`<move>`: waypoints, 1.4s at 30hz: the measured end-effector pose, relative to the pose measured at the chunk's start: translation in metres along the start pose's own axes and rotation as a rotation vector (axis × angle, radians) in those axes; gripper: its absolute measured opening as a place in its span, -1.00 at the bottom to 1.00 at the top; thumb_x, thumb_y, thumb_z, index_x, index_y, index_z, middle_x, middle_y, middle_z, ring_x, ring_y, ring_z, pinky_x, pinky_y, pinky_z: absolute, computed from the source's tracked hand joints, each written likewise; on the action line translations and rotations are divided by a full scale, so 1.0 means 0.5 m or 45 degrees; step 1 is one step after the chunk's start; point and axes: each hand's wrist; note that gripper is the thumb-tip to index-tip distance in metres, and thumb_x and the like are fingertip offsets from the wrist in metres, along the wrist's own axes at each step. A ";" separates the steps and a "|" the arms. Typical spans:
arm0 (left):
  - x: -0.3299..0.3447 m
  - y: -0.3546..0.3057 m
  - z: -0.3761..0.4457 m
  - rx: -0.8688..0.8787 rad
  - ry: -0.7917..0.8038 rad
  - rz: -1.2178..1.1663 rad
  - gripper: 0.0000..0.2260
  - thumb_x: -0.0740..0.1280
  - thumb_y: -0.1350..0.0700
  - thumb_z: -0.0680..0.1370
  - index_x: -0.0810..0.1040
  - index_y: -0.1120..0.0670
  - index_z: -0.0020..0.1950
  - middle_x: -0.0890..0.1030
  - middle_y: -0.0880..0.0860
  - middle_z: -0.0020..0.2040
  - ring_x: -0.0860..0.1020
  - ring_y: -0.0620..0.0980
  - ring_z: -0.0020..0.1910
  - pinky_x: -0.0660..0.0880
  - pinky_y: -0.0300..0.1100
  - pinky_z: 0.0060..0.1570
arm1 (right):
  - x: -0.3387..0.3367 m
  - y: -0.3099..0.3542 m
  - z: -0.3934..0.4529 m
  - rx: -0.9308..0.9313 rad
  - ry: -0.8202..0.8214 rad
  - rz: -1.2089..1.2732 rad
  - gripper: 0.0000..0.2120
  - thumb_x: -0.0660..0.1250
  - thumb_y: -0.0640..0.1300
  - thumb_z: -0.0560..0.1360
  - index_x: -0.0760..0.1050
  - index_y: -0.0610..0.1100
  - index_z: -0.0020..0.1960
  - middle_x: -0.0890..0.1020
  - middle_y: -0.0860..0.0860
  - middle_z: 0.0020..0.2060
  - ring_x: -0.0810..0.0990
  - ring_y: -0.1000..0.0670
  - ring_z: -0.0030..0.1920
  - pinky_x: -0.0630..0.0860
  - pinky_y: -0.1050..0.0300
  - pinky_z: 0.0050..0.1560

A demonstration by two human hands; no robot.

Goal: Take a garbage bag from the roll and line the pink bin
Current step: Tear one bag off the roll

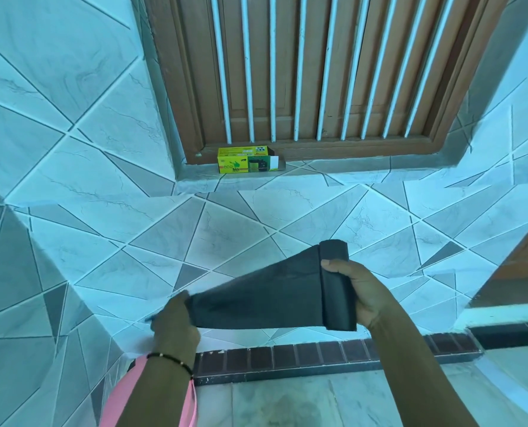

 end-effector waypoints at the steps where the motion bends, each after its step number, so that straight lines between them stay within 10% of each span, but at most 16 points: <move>1: 0.014 0.004 -0.017 0.128 -0.101 0.126 -0.36 0.48 0.10 0.36 0.32 0.29 0.35 0.44 0.20 0.27 0.52 0.14 0.11 0.49 -0.04 0.08 | 0.009 -0.001 0.001 -0.014 0.003 -0.044 -0.40 0.50 -0.09 0.16 0.54 -0.33 0.14 0.62 -0.26 -0.02 0.62 -0.20 -0.07 0.55 -0.07 -0.01; 5: 0.099 0.021 -0.129 0.941 0.349 0.585 -0.39 0.34 0.01 0.52 0.16 0.03 0.50 0.18 -0.01 0.52 0.17 -0.01 0.49 0.16 -0.01 0.46 | 0.057 -0.008 0.007 -0.013 0.105 -0.110 -0.55 0.50 -0.13 0.21 0.51 -0.27 0.04 0.55 -0.23 -0.12 0.57 -0.18 -0.15 0.54 -0.03 -0.10; 9: 0.141 0.028 -0.162 0.806 1.020 0.709 -0.68 0.10 -0.13 0.61 0.57 -0.04 0.12 0.62 -0.02 0.15 0.57 -0.10 0.09 0.47 -0.18 0.10 | 0.092 -0.014 0.014 0.039 0.224 -0.071 -0.55 0.45 -0.15 0.31 0.50 -0.32 0.13 0.53 -0.23 -0.08 0.54 -0.18 -0.10 0.54 -0.02 -0.05; 15: 0.147 0.011 -0.129 1.266 0.749 1.052 -0.58 0.15 -0.13 0.58 0.50 0.19 -0.21 0.51 0.03 -0.35 0.46 -0.04 -0.32 0.33 -0.20 -0.29 | 0.085 -0.011 0.019 0.138 0.251 0.040 -0.62 0.42 -0.11 0.34 0.52 -0.28 0.07 0.59 -0.21 -0.11 0.57 -0.14 -0.15 0.54 0.04 -0.08; 23: 0.154 -0.024 -0.100 1.286 0.777 1.059 -0.82 0.36 -0.06 0.48 0.49 -0.04 -0.26 0.61 0.05 -0.27 0.54 -0.03 -0.27 0.42 -0.21 -0.25 | 0.058 -0.005 0.022 0.168 0.304 0.160 -0.40 0.62 -0.06 0.15 0.60 -0.25 0.12 0.61 -0.22 0.12 0.59 -0.19 0.10 0.49 -0.05 0.15; 42: 0.073 -0.096 -0.042 1.404 0.796 1.221 -0.85 0.42 -0.09 0.43 0.55 -0.06 -0.26 0.52 -0.09 -0.38 0.51 -0.12 -0.33 0.37 -0.28 -0.27 | -0.005 0.032 -0.017 0.137 0.094 -0.007 -0.75 0.40 -0.06 0.42 0.60 -0.21 0.00 0.71 -0.13 -0.15 0.70 -0.09 -0.21 0.62 0.08 -0.27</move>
Point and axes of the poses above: each hand's wrist, its own z-axis towards the middle knuckle, its own x-axis out of the palm, y = z × x
